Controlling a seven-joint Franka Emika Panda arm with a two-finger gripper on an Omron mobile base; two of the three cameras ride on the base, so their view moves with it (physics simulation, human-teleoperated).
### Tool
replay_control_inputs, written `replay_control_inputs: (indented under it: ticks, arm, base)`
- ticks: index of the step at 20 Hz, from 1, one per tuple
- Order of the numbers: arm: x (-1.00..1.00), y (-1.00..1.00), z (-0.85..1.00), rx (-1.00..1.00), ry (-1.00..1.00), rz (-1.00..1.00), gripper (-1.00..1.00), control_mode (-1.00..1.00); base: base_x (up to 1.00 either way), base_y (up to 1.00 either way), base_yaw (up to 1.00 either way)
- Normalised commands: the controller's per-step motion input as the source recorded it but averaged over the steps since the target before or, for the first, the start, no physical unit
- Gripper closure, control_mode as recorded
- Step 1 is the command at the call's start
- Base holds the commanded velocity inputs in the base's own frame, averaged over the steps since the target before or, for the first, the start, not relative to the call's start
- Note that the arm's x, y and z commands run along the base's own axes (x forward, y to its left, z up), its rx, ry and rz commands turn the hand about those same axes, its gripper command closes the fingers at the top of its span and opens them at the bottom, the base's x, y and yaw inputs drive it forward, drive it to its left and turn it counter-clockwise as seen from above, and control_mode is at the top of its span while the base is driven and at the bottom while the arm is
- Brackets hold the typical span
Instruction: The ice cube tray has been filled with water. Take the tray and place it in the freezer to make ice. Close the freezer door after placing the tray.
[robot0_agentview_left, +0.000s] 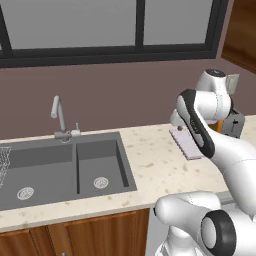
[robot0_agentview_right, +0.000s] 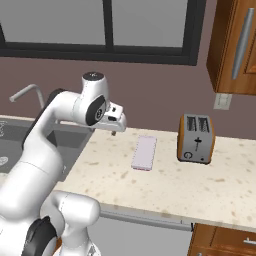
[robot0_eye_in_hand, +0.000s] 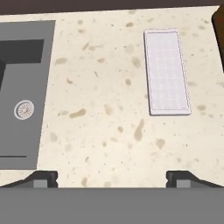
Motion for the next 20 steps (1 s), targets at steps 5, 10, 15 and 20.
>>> replay_control_inputs:
  ticks: [5, 10, 15, 20]
  arm:
    - [0.00, -0.17, -0.02, -0.04, 0.00, 0.00, -1.00, -1.00]
    - [0.30, -0.50, -0.35, -0.23, 0.00, -0.08, -1.00, -1.00]
    - [0.68, -0.34, -0.49, -0.21, 0.04, 0.00, -1.00, -1.00]
    - [0.40, -0.06, -0.41, -0.13, -0.04, 0.00, -1.00, -1.00]
  base:
    - [0.00, 0.00, 0.00]
    - [0.00, 0.00, 0.00]
    - [0.00, 0.00, 0.00]
    - [0.00, 0.00, 0.00]
